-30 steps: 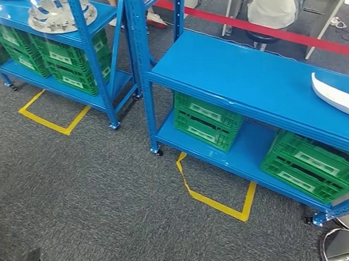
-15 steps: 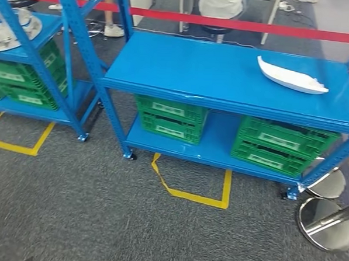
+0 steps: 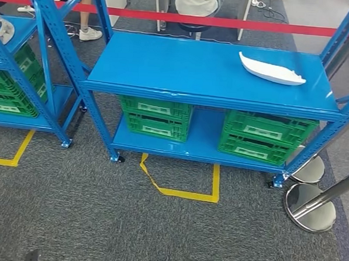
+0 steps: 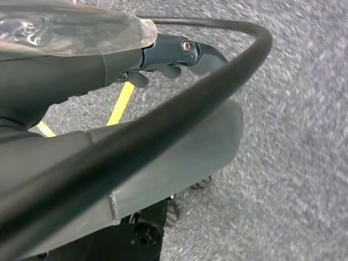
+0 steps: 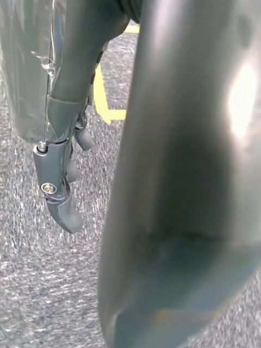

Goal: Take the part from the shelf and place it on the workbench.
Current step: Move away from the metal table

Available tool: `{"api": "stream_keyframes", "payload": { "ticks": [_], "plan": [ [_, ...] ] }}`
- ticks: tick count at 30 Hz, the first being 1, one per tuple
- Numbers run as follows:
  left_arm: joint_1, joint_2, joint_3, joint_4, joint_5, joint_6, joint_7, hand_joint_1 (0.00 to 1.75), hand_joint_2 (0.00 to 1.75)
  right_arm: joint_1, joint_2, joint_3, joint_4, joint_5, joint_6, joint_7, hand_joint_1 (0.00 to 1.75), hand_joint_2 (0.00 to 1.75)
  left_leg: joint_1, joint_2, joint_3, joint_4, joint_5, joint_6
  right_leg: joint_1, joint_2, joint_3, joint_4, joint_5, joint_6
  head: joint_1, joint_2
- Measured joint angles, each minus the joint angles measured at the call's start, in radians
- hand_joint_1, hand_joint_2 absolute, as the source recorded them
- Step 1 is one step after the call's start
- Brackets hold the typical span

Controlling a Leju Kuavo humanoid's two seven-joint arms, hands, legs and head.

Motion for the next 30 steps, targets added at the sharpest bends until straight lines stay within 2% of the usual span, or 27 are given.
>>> {"api": "stream_keyframes", "payload": {
  "ticks": [1,2,3,5,6,7,8,9,10,11,12,13,14,16,17,18,19,22,23,24,28,30],
  "plan": [
    [0.000,0.000,0.000,0.000,-0.004,-0.005,-0.001,0.00,0.00,-0.001,0.000,0.000,0.000,-0.005,0.000,0.001,0.00,0.00,-0.001,0.009,0.002,0.004,-0.003,-0.005,0.002,-0.017,0.035,-0.069,0.022,-0.001,0.007,0.000],
    [0.000,0.001,0.000,0.000,-0.008,-0.008,-0.001,0.00,0.00,-0.003,-0.001,0.000,0.000,-0.011,0.000,0.001,0.00,0.00,-0.003,0.017,0.004,0.006,-0.006,-0.011,0.004,-0.030,0.057,-0.116,0.033,-0.006,0.011,0.000],
    [-0.001,0.002,0.000,0.000,-0.012,-0.012,-0.002,0.00,0.00,-0.004,-0.001,0.000,0.000,-0.015,-0.001,0.003,0.00,0.00,-0.005,0.026,0.005,0.008,-0.007,-0.016,0.007,-0.035,0.065,-0.136,0.033,-0.012,0.011,0.000],
    [-0.004,0.002,0.000,0.000,-0.018,-0.016,-0.002,0.00,0.00,-0.004,-0.001,0.000,0.001,-0.021,-0.005,0.006,0.00,0.00,-0.005,0.043,0.009,0.009,-0.008,-0.026,0.010,-0.017,0.063,-0.139,0.035,-0.028,0.003,0.000],
    [-0.005,0.001,0.000,0.000,-0.020,-0.018,-0.003,0.00,0.00,-0.002,-0.001,-0.001,0.002,-0.024,-0.007,0.007,0.00,0.00,-0.003,0.039,0.009,0.015,-0.015,-0.032,0.010,-0.008,0.065,-0.140,0.037,-0.035,-0.002,0.000],
    [-0.006,0.001,0.000,0.000,-0.021,-0.020,-0.004,0.00,0.00,-0.002,-0.001,-0.001,0.002,-0.025,-0.009,0.006,0.00,0.00,0.000,0.022,0.002,0.035,-0.031,-0.038,0.010,-0.001,0.067,-0.142,0.040,-0.042,-0.006,0.000],
    [-0.007,0.001,0.000,0.000,-0.023,-0.021,-0.005,0.00,0.00,-0.002,-0.001,-0.001,0.002,-0.027,-0.011,0.005,0.00,0.00,0.002,0.000,-0.016,0.076,-0.058,-0.043,0.009,0.005,0.069,-0.144,0.043,-0.048,-0.011,0.000],
    [-0.007,0.001,0.000,0.000,-0.024,-0.021,-0.007,0.00,0.00,-0.002,-0.001,-0.001,0.002,-0.029,-0.012,0.002,0.00,0.00,0.003,-0.026,-0.044,0.137,-0.093,-0.046,0.009,0.010,0.068,-0.144,0.046,-0.052,-0.018,0.000],
    [-0.006,0.001,0.000,0.000,-0.025,-0.021,-0.009,0.00,0.00,-0.004,-0.001,-0.001,0.002,-0.030,-0.012,-0.001,0.00,0.00,0.003,-0.042,-0.079,0.209,-0.127,-0.046,0.010,0.016,0.066,-0.144,0.047,-0.055,-0.025,0.000],
    [-0.005,0.001,0.000,0.000,-0.026,-0.021,-0.009,0.00,0.44,-0.004,-0.001,-0.001,0.002,-0.031,-0.013,-0.004,0.00,0.00,0.002,-0.049,-0.111,0.273,-0.149,-0.046,0.012,0.022,0.064,-0.144,0.048,-0.057,-0.031,0.000],
    [-0.003,0.001,0.000,0.000,-0.026,-0.020,-0.009,0.00,0.87,-0.004,-0.001,-0.001,0.002,-0.032,-0.013,-0.006,0.00,0.00,0.002,-0.052,-0.131,0.311,-0.154,-0.044,0.013,0.029,0.063,-0.143,0.049,-0.058,-0.035,0.000],
    [-0.001,0.001,0.000,0.000,-0.026,-0.020,-0.009,0.00,1.31,-0.004,-0.001,-0.001,0.002,-0.034,-0.013,-0.008,0.00,0.00,0.002,-0.054,-0.135,0.311,-0.138,-0.041,0.014,0.035,0.064,-0.143,0.049,-0.058,-0.039,0.000],
    [0.000,0.001,0.000,0.000,-0.026,-0.020,-0.008,0.00,1.75,-0.005,-0.001,-0.001,0.002,-0.035,-0.013,-0.009,0.00,0.00,0.001,-0.055,-0.120,0.272,-0.106,-0.037,0.015,0.041,0.065,-0.143,0.048,-0.058,-0.042,0.000],
    [-0.001,0.003,0.000,0.000,-0.026,-0.016,-0.006,0.00,1.75,-0.005,-0.001,-0.001,0.002,-0.037,-0.012,-0.010,0.00,0.00,-0.002,-0.060,-0.065,0.136,-0.031,-0.026,0.017,0.049,0.067,-0.141,0.046,-0.055,-0.051,0.000],
    [-0.002,0.004,0.000,0.000,-0.026,-0.013,-0.005,0.00,1.75,-0.006,-0.001,-0.001,0.002,-0.037,-0.011,-0.010,0.00,0.00,-0.003,-0.063,-0.042,0.079,-0.009,-0.022,0.019,0.052,0.066,-0.140,0.045,-0.053,-0.054,0.000],
    [-0.003,0.005,0.000,0.000,-0.026,-0.010,-0.004,0.00,1.75,-0.006,-0.001,-0.001,0.002,-0.038,-0.010,-0.009,0.00,0.00,-0.005,-0.065,-0.028,0.042,0.000,-0.019,0.020,0.053,0.064,-0.139,0.044,-0.049,-0.055,0.000],
    [-0.004,0.005,0.000,0.000,-0.026,-0.007,-0.003,0.00,1.75,-0.006,-0.001,-0.001,0.002,-0.038,-0.008,-0.008,0.00,0.00,-0.004,-0.067,-0.023,0.025,0.000,-0.018,0.023,0.054,0.061,-0.136,0.039,-0.048,-0.054,0.000],
    [-0.004,0.003,0.000,0.000,-0.028,-0.001,0.001,0.00,1.75,-0.005,-0.004,0.000,0.002,-0.038,0.000,-0.005,0.00,0.00,-0.003,-0.066,-0.018,0.018,-0.004,-0.021,0.024,0.053,0.057,-0.136,0.031,-0.067,-0.043,0.000],
    [-0.004,0.003,0.000,0.000,-0.031,0.000,0.002,0.00,1.75,-0.005,-0.004,0.000,0.002,-0.038,0.002,-0.003,0.00,0.00,-0.005,-0.066,-0.016,0.018,-0.005,-0.020,0.023,0.052,0.058,-0.138,0.032,-0.069,-0.040,0.000],
    [-0.004,0.003,0.000,0.000,-0.034,0.000,0.003,0.00,1.75,-0.005,-0.004,0.000,0.002,-0.038,0.003,-0.002,0.00,0.00,-0.006,-0.066,-0.015,0.018,-0.005,-0.019,0.022,0.052,0.060,-0.141,0.034,-0.065,-0.036,0.000],
    [-0.003,0.003,0.000,0.000,-0.041,0.000,0.008,0.00,1.75,-0.005,-0.004,0.000,0.002,-0.037,0.003,0.000,0.00,1.75,-0.008,-0.066,-0.015,0.019,-0.007,-0.015,0.020,0.052,0.064,-0.147,0.037,-0.054,-0.025,0.000],
    [-0.003,0.003,0.000,0.000,-0.046,0.000,0.009,0.00,0.87,-0.004,-0.004,0.000,0.002,-0.035,0.003,0.000,0.00,0.87,-0.009,-0.066,-0.015,0.020,-0.008,-0.013,0.020,0.052,0.065,-0.148,0.037,-0.051,-0.020,0.000]
  ]
}}
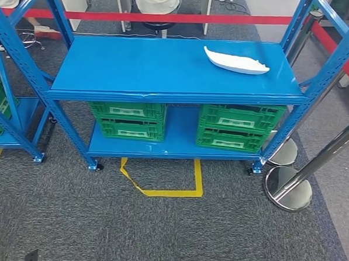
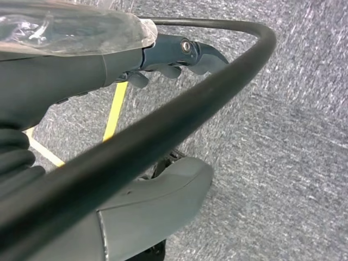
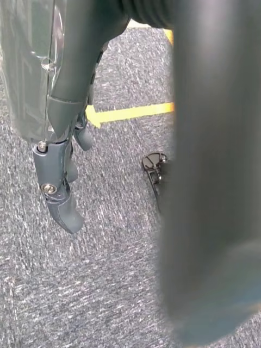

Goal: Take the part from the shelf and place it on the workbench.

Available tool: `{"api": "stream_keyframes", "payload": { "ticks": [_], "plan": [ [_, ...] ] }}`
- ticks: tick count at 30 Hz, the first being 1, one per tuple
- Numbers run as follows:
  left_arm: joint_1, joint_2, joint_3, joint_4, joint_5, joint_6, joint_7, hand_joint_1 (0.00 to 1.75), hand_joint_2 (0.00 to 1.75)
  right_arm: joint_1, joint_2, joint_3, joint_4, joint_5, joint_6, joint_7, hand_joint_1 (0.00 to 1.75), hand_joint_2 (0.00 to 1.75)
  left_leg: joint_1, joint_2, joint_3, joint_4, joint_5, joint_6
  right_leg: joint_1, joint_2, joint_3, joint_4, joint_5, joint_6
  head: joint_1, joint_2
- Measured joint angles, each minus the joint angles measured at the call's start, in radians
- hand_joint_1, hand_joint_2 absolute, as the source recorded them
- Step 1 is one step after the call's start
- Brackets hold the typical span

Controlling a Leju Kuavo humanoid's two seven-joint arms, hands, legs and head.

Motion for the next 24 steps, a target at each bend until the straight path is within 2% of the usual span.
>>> {"api": "stream_keyframes", "payload": {
  "ticks": [2,8,24],
  "plan": [
    [0.004,-0.002,0.001,0.000,-0.022,-0.001,0.004,0.00,0.00,0.004,0.000,-0.001,0.000,0.009,0.001,0.002,0.00,0.00,-0.001,0.000,0.001,0.000,-0.001,0.002,-0.001,0.000,0.001,0.000,-0.001,0.005,0.003,0.000],
    [0.030,-0.017,0.038,-0.002,-0.176,-0.020,0.030,0.00,0.00,0.026,0.006,-0.008,-0.005,0.071,0.001,0.020,0.00,0.00,-0.001,0.000,0.004,0.000,-0.003,0.004,-0.002,0.000,0.003,-0.001,-0.004,0.011,0.002,0.000],
    [0.113,-0.087,0.243,-0.044,-0.648,-0.080,0.111,0.00,0.00,0.100,0.048,-0.077,-0.054,0.261,-0.006,0.077,0.00,0.00,0.000,0.000,0.009,-0.005,-0.003,0.003,-0.001,0.000,0.005,-0.001,-0.005,0.009,0.000,0.000]
  ]
}}
